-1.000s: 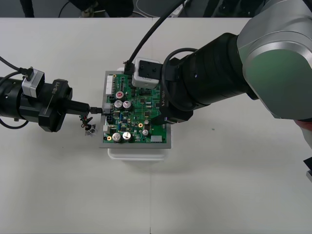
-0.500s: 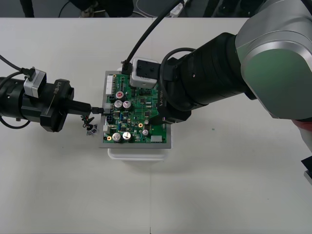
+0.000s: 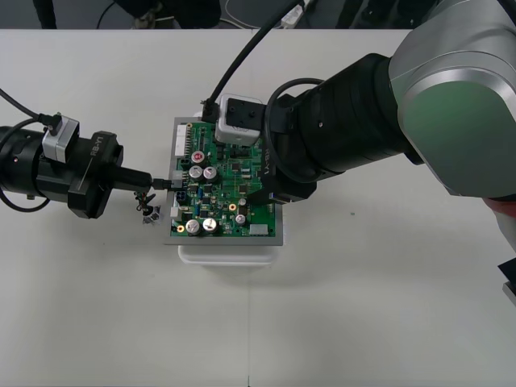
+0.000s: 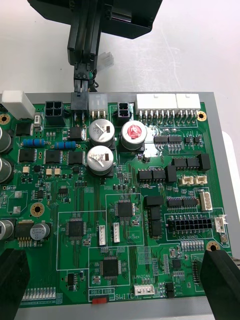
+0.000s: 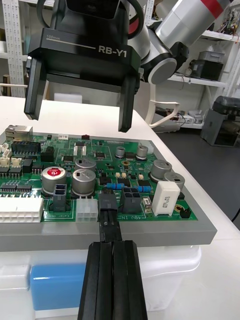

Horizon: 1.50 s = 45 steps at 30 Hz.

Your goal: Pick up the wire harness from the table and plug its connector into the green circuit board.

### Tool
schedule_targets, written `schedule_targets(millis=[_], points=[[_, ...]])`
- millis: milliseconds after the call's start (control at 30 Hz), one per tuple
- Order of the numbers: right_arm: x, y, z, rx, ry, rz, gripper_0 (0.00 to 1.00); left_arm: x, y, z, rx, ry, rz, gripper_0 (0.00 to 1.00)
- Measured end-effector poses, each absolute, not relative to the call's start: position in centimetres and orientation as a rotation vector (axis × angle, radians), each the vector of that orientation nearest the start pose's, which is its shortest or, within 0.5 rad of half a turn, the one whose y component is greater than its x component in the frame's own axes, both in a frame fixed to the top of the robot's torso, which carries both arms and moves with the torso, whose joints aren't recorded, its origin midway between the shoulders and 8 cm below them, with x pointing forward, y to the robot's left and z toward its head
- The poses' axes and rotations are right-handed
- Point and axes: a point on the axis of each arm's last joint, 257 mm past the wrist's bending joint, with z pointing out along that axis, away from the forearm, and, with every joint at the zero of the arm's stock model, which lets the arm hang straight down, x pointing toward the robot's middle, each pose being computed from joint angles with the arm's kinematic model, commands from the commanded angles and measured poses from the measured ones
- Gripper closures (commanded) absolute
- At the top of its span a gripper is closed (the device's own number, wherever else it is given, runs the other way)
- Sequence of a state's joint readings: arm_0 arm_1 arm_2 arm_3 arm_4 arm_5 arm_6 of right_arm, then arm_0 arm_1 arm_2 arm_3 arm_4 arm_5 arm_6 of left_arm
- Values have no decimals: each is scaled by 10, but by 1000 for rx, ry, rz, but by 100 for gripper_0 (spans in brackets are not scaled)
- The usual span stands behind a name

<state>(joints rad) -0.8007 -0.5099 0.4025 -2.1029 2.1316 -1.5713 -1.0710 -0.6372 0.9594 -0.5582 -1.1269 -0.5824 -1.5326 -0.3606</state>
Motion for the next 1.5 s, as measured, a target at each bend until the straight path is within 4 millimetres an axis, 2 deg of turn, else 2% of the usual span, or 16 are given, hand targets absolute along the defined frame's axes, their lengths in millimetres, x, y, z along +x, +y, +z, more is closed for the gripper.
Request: schedule_targets(millis=[1500], points=[[400,23,-89,-1770,1594,187,0,392,158,-108,1530,978,-973,100]])
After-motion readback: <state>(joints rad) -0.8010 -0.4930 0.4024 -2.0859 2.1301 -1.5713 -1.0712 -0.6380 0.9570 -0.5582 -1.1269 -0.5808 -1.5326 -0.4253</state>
